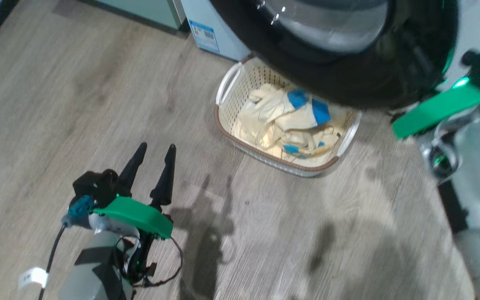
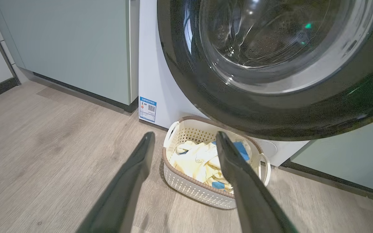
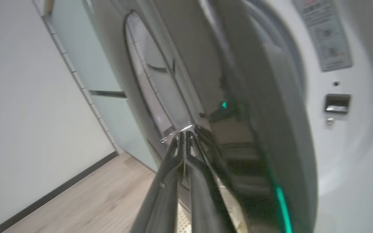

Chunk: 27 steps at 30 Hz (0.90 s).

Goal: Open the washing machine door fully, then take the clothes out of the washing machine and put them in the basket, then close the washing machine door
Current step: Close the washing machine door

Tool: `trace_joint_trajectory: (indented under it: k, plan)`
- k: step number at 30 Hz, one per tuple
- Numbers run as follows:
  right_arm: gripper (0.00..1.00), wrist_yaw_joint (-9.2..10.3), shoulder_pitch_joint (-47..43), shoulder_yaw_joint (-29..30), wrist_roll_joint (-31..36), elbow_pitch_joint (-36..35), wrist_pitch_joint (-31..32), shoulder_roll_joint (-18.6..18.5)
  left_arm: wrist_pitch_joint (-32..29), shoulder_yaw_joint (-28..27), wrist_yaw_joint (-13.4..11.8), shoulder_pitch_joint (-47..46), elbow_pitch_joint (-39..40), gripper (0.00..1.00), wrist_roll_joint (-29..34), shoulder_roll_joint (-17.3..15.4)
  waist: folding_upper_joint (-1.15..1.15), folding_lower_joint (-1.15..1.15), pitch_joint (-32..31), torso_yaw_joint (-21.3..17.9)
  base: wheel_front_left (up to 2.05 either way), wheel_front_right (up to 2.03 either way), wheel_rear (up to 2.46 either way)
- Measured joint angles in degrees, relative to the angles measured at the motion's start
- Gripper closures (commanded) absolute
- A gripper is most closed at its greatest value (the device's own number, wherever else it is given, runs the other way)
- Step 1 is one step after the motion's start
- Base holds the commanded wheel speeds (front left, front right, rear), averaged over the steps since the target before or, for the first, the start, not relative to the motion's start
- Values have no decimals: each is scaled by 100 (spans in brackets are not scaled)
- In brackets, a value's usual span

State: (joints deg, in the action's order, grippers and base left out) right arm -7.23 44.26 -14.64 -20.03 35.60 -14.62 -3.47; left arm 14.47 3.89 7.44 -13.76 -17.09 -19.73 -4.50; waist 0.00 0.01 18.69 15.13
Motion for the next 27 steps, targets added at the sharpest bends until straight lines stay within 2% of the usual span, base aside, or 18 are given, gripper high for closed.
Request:
trace_joint_trajectory:
  k: [10,27]
  plan:
    - [100,-1,1062,698,349,560,0,-9,18,-21,0,-397,91,0,-1,104,0,0,494,-48,0,0,0]
    - [100,-7,2098,1062,478,1114,0,-159,18,7,0,-658,104,0,-60,214,0,-1,956,29,0,0,0]
